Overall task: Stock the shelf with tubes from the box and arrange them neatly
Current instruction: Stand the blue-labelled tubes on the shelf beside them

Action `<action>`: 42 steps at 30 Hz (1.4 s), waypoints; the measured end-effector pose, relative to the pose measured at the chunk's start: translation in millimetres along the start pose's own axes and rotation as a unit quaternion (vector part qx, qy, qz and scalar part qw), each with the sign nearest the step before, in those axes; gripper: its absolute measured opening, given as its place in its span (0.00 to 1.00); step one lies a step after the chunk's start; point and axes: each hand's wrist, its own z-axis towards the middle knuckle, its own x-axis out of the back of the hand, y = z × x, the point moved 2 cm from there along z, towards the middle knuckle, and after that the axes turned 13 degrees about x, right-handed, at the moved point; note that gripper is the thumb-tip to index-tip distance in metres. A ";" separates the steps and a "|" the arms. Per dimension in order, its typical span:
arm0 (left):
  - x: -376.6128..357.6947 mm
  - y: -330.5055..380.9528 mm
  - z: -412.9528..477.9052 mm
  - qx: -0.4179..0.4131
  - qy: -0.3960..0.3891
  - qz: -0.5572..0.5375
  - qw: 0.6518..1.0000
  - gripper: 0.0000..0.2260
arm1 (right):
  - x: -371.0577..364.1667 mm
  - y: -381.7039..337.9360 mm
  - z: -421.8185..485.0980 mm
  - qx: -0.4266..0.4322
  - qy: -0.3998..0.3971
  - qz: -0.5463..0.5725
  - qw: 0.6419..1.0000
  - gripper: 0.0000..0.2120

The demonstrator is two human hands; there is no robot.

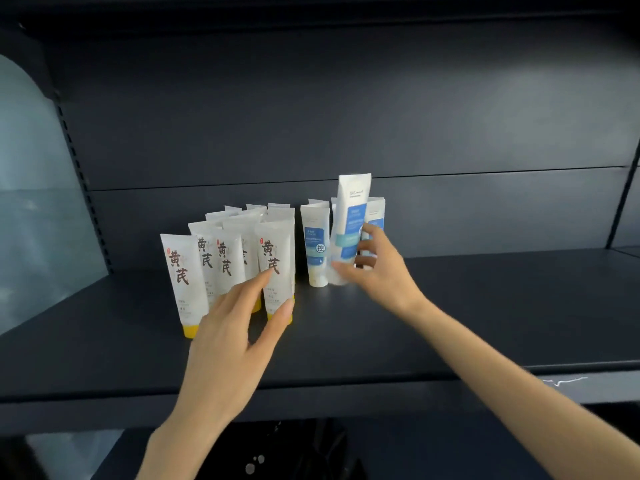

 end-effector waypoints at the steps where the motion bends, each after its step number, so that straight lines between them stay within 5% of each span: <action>1: 2.4 -4.3 -3.2 0.001 0.002 0.025 1.000 0.25 | 4.0 10.1 10.3 -0.015 -0.001 -0.021 1.000 0.30; 12: 15.4 -24.3 -22.5 0.045 -0.028 0.103 0.993 0.27 | -1.4 96.6 40.6 -0.121 -0.029 -0.158 0.980 0.28; 28: 12.8 -27.9 -30.7 0.027 -0.066 0.098 0.993 0.29 | 6.5 81.2 36.3 -0.145 -0.002 -0.183 0.972 0.28; 37: -21.2 -4.4 -30.3 -0.088 -0.130 0.100 0.983 0.30 | 79.2 5.0 -43.2 -0.076 -0.089 -0.471 0.874 0.31; 42: -51.8 21.3 -35.5 -0.154 -0.175 0.119 0.965 0.32 | 122.3 -34.4 -128.9 -0.120 -0.065 -0.558 0.819 0.33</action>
